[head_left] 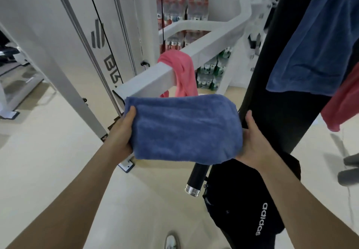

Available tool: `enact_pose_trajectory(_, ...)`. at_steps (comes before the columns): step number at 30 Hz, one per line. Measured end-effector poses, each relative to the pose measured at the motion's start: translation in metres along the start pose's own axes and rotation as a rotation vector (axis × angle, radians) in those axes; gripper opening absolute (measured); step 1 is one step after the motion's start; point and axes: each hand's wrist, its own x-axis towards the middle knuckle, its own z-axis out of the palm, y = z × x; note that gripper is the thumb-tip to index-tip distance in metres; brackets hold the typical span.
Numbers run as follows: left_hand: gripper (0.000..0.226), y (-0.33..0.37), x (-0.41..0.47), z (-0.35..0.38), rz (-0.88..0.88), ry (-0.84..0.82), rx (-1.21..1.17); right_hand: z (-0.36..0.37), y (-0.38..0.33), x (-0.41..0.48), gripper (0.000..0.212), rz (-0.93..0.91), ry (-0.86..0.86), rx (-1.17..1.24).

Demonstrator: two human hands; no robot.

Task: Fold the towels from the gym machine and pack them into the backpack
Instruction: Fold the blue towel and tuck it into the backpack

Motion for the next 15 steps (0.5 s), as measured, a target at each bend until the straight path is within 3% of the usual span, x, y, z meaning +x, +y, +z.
enact_pose_trajectory(2, 0.063, -0.003, 0.001, -0.005, 0.011, -0.082, 0.07, 0.0, 0.01, -0.002, 0.072, -0.041, -0.024, -0.082)
enact_pose_trajectory(4, 0.078, -0.003, 0.0, -0.009, 0.015, -0.187, 0.159, 0.002, 0.01, -0.004, 0.071, -0.131, 0.069, -0.164)
enact_pose_trajectory(6, 0.083, 0.0, -0.004, -0.007, 0.025, -0.199, 0.156, 0.003, 0.007, -0.01, 0.052, -0.234, 0.119, -0.129)
enact_pose_trajectory(8, 0.054, 0.009, -0.01, -0.002, -0.001, -0.149, 0.065, 0.005, 0.002, -0.018, 0.037, -0.309, 0.165, -0.105)
enact_pose_trajectory(10, 0.029, 0.022, -0.016, 0.009, 0.015, -0.134, 0.026, 0.015, 0.002, -0.026, 0.034, -0.374, 0.272, -0.283)
enact_pose_trajectory(13, 0.022, 0.049, -0.034, 0.043, 0.11, -0.228, -0.042, 0.029, 0.003, -0.039, 0.066, -0.453, 0.674, -0.803)
enact_pose_trajectory(14, 0.022, 0.057, -0.041, 0.057, 0.113, -0.307, -0.082, 0.036, 0.003, -0.047, 0.078, -0.511, 0.625, -0.905)
enact_pose_trajectory(15, 0.023, 0.066, -0.048, 0.075, 0.097, -0.416, -0.137, 0.048, 0.002, -0.056, 0.083, -0.566, 0.461, -0.981)
